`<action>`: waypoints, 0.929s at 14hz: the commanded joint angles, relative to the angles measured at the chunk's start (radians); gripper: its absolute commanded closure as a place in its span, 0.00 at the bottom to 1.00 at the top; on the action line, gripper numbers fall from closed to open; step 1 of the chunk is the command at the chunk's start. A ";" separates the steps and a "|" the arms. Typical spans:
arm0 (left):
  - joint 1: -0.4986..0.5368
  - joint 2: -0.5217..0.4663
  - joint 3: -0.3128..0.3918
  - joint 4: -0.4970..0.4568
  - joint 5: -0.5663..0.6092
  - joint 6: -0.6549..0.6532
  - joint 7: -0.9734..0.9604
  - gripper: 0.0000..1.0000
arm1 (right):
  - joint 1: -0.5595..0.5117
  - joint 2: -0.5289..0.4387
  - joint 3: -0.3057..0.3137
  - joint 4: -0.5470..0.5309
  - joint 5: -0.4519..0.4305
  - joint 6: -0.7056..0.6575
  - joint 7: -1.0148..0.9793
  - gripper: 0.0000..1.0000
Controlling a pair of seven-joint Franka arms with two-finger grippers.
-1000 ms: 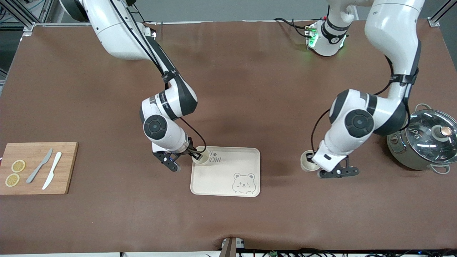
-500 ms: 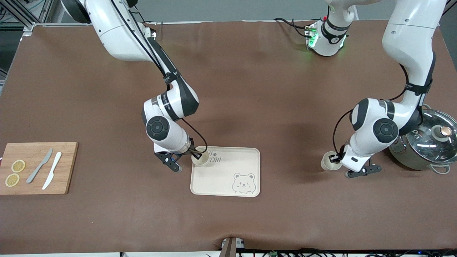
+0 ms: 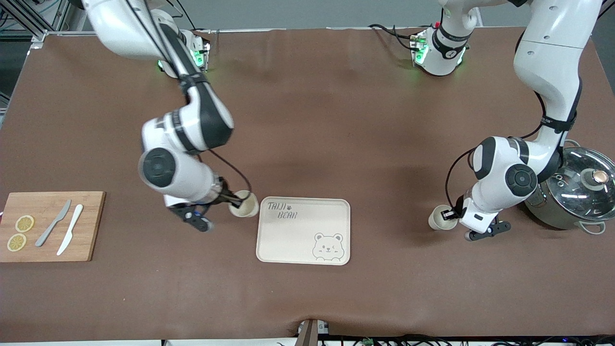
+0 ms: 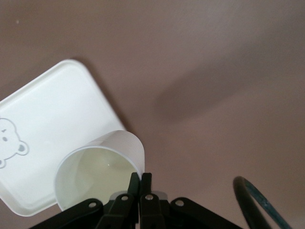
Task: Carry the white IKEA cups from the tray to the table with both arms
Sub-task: 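Carry the cups off the tray with both grippers and set them down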
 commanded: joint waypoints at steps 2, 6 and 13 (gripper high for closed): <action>0.027 0.015 -0.013 0.000 -0.020 0.012 0.013 0.61 | -0.170 -0.123 0.014 -0.197 -0.043 0.015 -0.342 1.00; 0.038 -0.022 -0.016 0.010 -0.020 -0.002 0.021 0.00 | -0.343 -0.157 0.014 -0.385 -0.092 0.154 -0.662 1.00; 0.041 -0.202 -0.015 0.083 -0.020 -0.233 0.096 0.00 | -0.486 -0.143 0.014 -0.517 -0.094 0.316 -0.892 1.00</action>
